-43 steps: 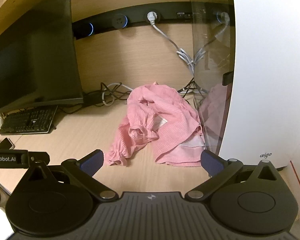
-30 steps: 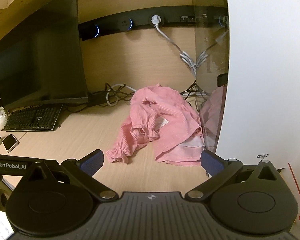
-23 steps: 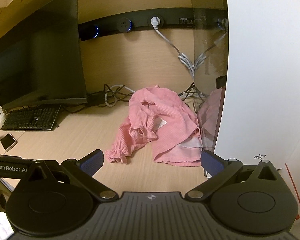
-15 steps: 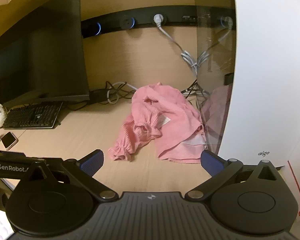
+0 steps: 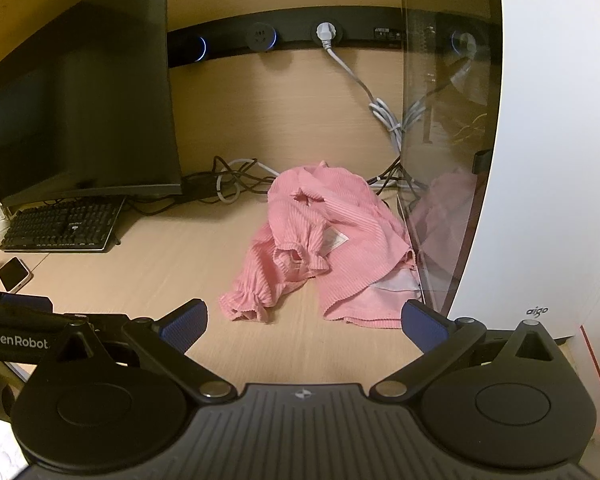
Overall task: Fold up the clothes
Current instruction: 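Move both tools toward the crumpled pink shirt on the desk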
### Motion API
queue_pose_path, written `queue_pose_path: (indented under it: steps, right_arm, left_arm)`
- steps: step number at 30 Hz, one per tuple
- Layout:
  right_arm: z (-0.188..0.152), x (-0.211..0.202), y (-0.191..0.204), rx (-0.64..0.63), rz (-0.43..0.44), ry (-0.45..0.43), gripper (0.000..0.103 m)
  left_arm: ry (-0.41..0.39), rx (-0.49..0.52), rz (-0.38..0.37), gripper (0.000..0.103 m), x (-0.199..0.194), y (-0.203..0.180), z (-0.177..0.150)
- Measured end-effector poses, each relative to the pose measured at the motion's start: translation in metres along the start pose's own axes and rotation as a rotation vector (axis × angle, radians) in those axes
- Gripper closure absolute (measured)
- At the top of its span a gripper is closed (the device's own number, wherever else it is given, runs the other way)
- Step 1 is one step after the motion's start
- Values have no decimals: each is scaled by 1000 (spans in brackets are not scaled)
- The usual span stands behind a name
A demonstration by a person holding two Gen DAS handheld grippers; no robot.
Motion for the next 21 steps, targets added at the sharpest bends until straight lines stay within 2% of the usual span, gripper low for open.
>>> queue_pose_path:
  steps: [21]
  right_arm:
    - [5, 17, 0, 23, -38, 17, 0]
  left_arm:
    - [-6, 23, 35, 0, 5, 12, 6]
Point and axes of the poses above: each gripper's, at about its wrist camera, not at the fingertips, and x roughly the way its jaws point, y to its left, z to its top, the point moved 4 cm from there along x, roughly the way its jaws point, and after that the axes turned 12 degrees about x, right-handed, at the moved point
